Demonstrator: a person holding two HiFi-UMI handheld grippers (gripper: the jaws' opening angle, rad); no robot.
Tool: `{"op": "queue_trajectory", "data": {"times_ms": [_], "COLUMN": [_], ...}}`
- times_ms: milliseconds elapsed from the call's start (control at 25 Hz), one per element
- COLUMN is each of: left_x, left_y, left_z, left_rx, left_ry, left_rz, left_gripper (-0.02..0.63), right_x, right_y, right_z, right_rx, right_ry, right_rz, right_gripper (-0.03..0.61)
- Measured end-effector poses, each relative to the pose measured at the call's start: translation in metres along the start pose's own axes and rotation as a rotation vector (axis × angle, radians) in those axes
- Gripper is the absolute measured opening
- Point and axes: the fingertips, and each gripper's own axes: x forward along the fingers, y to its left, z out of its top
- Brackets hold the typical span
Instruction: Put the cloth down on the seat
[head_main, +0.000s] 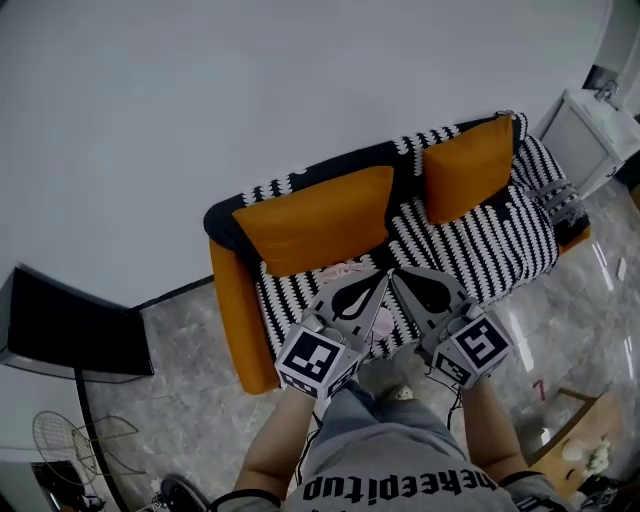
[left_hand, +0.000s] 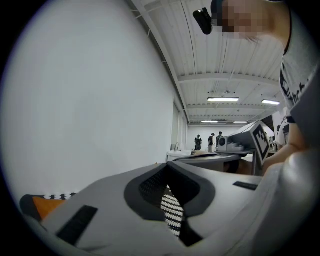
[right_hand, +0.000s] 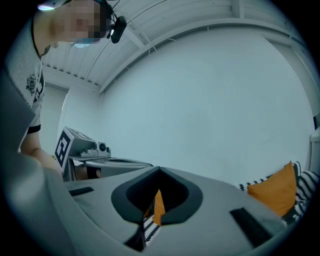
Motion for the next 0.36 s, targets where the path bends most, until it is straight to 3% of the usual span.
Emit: {"op": "queue_trajectory", "data": {"times_ms": [360], "left_x": [-0.0067], "left_y": [-0.004], "left_z": [0.0007], "left_rx": [0.003], "left_ry": [-0.01], "left_rz": [0.028], "left_gripper": [0.017], "right_x": [-0.0039], "right_y": [0.0051], "right_z": [0.0035], "right_rx": [-0.012], "right_ry": [-0.012], "right_rz": [0.017], "right_gripper": [-0.006]}}
